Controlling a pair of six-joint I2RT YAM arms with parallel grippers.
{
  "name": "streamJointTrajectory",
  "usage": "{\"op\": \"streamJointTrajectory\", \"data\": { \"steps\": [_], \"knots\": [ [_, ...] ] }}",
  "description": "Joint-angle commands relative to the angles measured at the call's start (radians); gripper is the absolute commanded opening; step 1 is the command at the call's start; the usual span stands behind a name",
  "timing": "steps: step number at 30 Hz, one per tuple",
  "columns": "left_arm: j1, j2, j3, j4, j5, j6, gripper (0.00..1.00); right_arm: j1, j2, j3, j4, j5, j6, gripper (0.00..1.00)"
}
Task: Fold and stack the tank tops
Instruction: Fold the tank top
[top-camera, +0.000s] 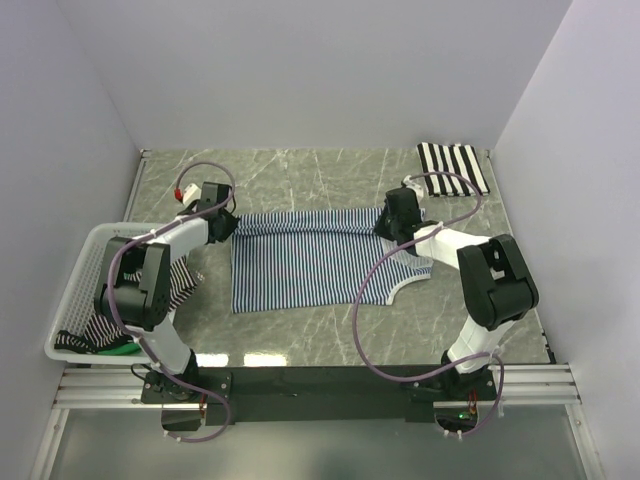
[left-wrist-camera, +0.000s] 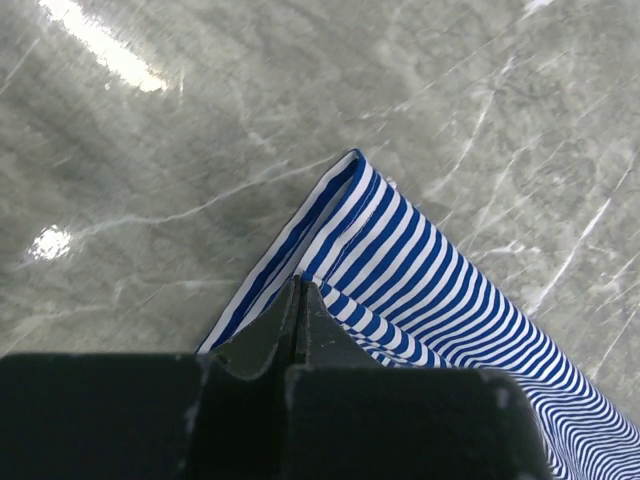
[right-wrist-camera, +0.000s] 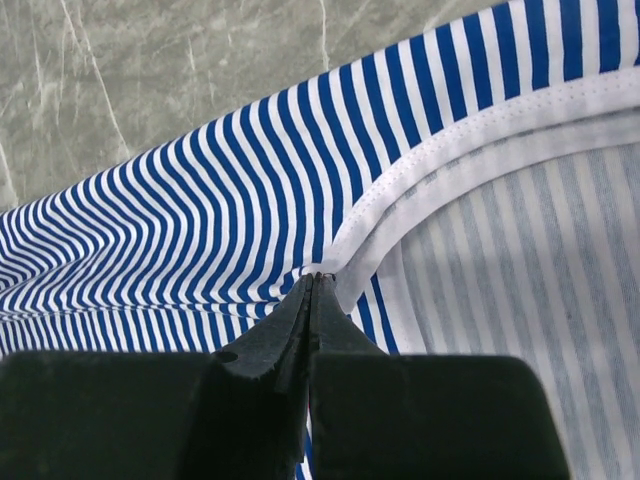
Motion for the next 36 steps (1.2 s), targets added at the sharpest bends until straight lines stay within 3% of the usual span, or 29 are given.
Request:
{"op": "streamJointTrajectory", "data": {
  "steps": [1, 12, 16, 19, 20, 21, 24, 26, 33, 36],
  "knots": [
    [-0.006, -0.049, -0.012, -0.015, -0.027, -0.026, 0.01, 0.007, -0.052, -0.016, 0.032, 0.054, 0.017, 0.00],
    [-0.017, -0.075, -0.071, 0.020, -0.006, -0.032, 0.01, 0.007, -0.036, -0.010, -0.008, 0.076, 0.026, 0.00],
    [-0.017, -0.089, -0.091, 0.046, 0.010, -0.025, 0.15, 0.007, -0.031, -0.007, -0.014, 0.061, 0.026, 0.01],
    [-0.017, -0.114, -0.091, 0.045, 0.014, -0.020, 0.34, 0.004, -0.040, 0.001, -0.031, 0.053, 0.020, 0.17],
    [-0.018, -0.121, -0.088, 0.039, 0.014, -0.022, 0.37, 0.005, -0.049, 0.007, -0.042, 0.050, 0.019, 0.31],
    [-0.017, -0.138, -0.085, 0.030, 0.014, -0.022, 0.46, 0.007, -0.054, 0.010, -0.048, 0.045, 0.017, 0.36],
    [-0.017, -0.174, -0.064, -0.007, 0.014, -0.020, 0.55, 0.002, -0.068, 0.033, -0.082, 0.035, 0.016, 0.44],
    [-0.017, -0.192, -0.042, -0.047, 0.014, -0.016, 0.56, 0.001, -0.094, 0.030, -0.114, 0.025, 0.022, 0.45],
    [-0.034, -0.235, -0.047, -0.258, 0.021, -0.087, 0.36, 0.011, -0.241, -0.068, -0.158, -0.033, 0.051, 0.41],
    [-0.069, -0.267, -0.117, -0.323, 0.005, -0.132, 0.38, 0.048, -0.342, -0.166, -0.177, -0.024, 0.062, 0.40]
  ]
}}
